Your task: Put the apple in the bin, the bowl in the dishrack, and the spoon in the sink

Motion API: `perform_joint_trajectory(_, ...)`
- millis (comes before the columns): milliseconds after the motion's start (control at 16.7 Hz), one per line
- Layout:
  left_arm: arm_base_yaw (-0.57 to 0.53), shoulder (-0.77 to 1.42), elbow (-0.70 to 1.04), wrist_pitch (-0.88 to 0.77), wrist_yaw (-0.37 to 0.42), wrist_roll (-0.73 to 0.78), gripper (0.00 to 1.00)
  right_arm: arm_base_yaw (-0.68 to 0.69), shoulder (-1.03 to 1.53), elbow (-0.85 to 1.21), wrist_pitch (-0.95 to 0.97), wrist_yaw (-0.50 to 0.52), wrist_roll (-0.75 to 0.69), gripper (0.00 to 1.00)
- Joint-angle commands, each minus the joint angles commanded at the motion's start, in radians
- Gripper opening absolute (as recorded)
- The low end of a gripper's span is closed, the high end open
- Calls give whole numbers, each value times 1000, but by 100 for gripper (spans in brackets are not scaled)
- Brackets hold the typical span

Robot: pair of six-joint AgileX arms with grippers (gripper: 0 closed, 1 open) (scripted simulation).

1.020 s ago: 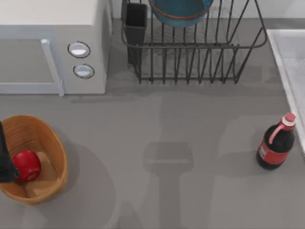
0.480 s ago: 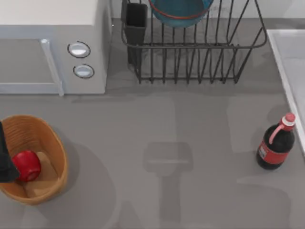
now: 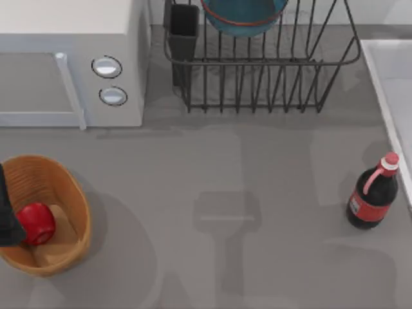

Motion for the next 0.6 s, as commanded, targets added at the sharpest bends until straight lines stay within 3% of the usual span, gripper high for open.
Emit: perform_joint_trajectory(600,0,0,0,0,0,0,100,8,271,415,-140,5,2,0)
